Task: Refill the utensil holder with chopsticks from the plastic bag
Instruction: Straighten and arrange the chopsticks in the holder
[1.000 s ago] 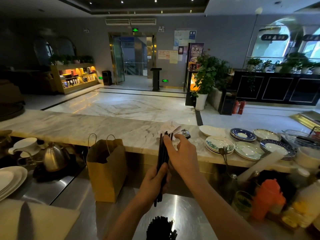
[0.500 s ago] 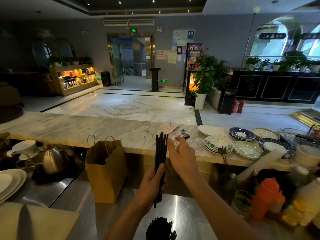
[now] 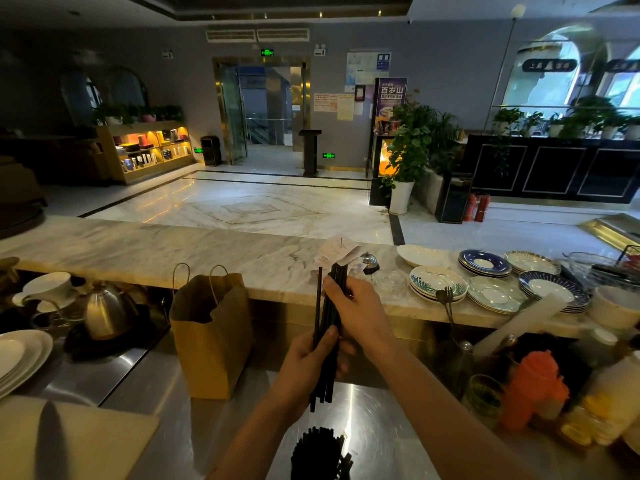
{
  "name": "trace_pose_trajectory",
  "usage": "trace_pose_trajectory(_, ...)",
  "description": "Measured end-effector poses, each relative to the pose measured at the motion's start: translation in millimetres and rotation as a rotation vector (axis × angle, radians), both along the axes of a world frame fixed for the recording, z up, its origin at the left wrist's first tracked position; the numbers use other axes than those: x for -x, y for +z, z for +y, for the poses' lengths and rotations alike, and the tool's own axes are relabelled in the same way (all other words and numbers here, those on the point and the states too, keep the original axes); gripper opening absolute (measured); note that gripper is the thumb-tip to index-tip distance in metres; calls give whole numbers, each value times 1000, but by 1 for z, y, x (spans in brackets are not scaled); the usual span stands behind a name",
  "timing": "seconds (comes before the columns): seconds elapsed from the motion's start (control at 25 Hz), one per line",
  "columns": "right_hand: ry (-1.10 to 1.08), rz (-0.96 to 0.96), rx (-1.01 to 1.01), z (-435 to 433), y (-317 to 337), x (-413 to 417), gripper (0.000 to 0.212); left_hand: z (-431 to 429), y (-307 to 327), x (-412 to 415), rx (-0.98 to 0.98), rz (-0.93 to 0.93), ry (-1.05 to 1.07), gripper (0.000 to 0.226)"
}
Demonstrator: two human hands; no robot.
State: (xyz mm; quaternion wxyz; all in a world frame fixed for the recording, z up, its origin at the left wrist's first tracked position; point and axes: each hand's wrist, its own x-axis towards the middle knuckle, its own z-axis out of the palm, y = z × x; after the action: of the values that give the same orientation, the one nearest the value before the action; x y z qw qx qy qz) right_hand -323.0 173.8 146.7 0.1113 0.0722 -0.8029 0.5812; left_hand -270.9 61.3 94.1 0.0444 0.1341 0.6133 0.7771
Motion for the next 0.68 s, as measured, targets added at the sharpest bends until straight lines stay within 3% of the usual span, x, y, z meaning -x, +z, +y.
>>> trace_pose_trajectory(0.32, 263, -196, 315, 20, -1, -9, 28, 0, -8, -2, -59, -62, -78, 32)
trace_pose_trajectory(0.52, 183, -186, 244, 17, -2, -10, 30, 1, -9, 1, -108, -85, -78, 25)
trace_pose_trajectory(0.68, 239, -182, 206, 19, -3, -13, 30, -1, -14, 1, -75, -63, -97, 26)
